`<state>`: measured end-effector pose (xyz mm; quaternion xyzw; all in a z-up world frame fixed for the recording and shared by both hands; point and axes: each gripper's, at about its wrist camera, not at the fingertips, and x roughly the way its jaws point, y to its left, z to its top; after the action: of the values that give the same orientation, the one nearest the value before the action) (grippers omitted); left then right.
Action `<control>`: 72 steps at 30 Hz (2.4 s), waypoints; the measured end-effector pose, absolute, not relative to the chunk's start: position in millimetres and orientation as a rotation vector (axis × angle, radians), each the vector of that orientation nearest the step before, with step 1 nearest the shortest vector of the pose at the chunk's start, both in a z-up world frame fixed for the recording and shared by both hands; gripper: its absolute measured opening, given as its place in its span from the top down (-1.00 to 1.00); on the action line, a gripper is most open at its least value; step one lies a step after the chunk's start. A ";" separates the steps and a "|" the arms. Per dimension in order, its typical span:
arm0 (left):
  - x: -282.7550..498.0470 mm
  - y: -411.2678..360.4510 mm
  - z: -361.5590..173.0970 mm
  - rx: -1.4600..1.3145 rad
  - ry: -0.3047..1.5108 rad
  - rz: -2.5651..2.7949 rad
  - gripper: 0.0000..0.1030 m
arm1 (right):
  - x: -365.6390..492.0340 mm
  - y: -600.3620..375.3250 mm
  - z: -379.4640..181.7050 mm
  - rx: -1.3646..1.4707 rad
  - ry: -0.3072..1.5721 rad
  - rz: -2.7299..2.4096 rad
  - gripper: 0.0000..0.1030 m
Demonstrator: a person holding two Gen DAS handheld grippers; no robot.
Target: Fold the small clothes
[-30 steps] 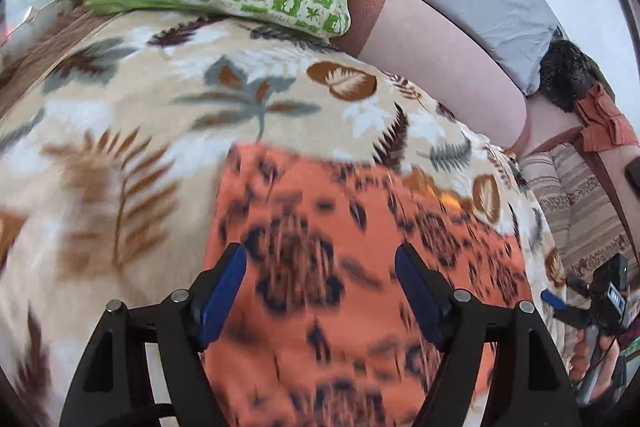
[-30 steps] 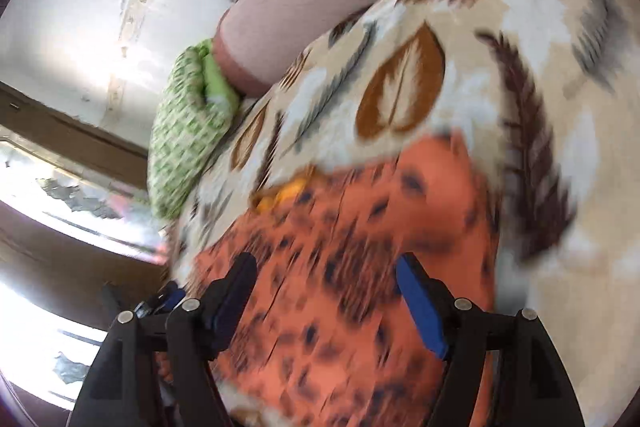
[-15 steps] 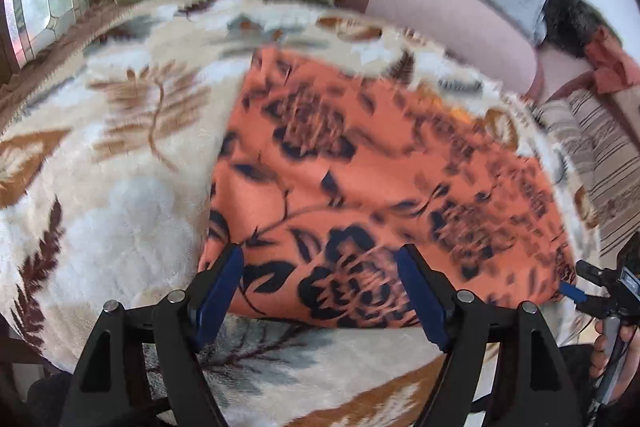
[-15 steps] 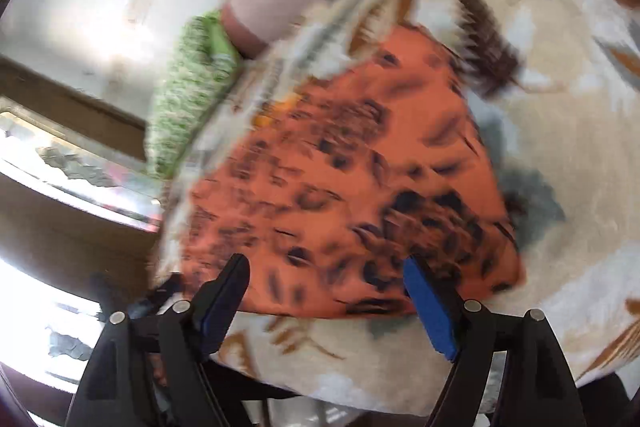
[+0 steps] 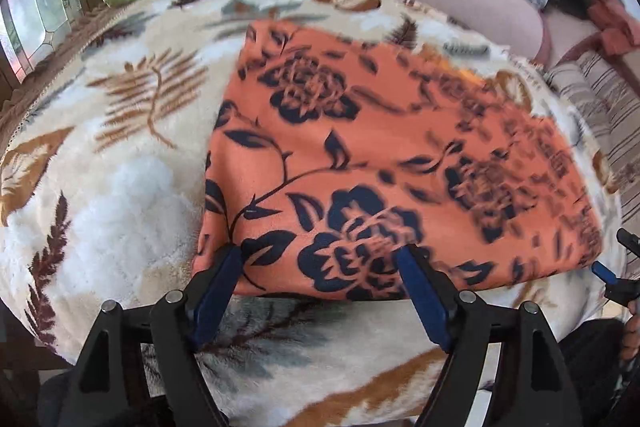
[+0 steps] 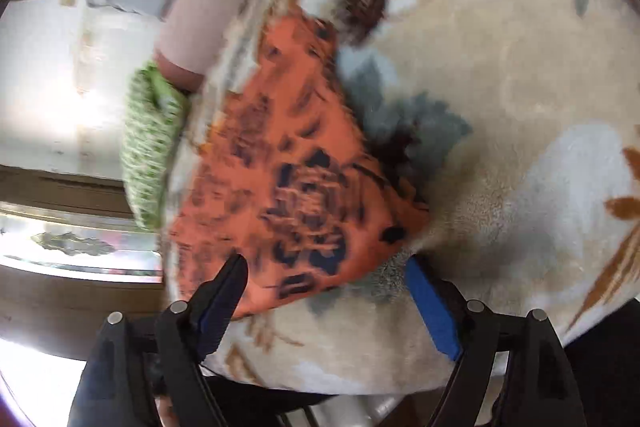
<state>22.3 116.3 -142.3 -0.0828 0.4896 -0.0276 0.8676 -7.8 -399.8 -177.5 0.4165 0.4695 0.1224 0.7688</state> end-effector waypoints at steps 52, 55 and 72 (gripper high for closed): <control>62.2 -1.9 -161.2 -0.017 1.010 -0.210 -0.74 | 150.0 -404.4 -192.8 0.720 1.190 0.323 0.54; 60.9 -2.6 -162.8 -0.010 0.999 -0.215 -0.78 | 143.3 -397.6 -179.0 0.636 1.144 0.286 0.65; 59.1 39.3 -157.3 -0.099 1.013 -0.183 -0.78 | 169.7 -378.2 -134.2 0.461 1.075 0.206 -0.29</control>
<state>59.1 39.3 -157.3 -0.0472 0.4841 -0.0874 0.8693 169.7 -378.2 -134.2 0.2173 0.5063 0.0969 0.8289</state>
